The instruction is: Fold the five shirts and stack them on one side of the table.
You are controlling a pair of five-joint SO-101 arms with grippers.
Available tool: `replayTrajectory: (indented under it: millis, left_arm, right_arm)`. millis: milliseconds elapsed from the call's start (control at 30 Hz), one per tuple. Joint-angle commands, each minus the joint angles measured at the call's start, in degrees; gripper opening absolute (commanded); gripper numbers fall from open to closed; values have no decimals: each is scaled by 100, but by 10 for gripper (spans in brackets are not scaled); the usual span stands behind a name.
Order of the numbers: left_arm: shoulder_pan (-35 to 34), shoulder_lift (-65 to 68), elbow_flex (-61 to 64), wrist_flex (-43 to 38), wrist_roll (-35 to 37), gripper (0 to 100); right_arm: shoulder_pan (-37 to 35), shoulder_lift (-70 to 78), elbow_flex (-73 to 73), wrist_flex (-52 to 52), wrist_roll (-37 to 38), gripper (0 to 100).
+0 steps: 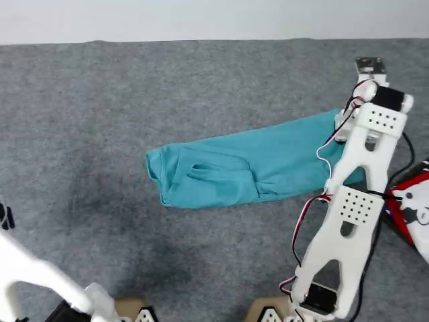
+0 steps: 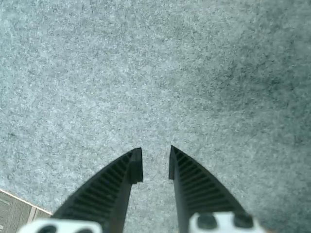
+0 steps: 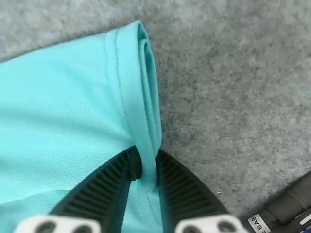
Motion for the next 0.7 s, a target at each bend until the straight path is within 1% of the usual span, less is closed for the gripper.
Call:
replayTrajectory:
  millis: [0,133,333,533,667]
  left_arm:
    - [35,-149,-31,-132,-44,97]
    - [44,-149,-31,-141,-44,97]
    - [18,-185,-31,-141,-44,97]
    - [9,-193,-31,-141,-44,97]
    - [26,-158,-31,-141,-35,97]
  right_arm:
    - [-171,-541,132,251,70,10]
    - [-690,-1429,1046,242,70,10]
    - [-1745,-2853,2602,233,70,10]
    - [-2598,-3864,3446,233,26,10]
    - [-3213,-4268,3771,233,18,10]
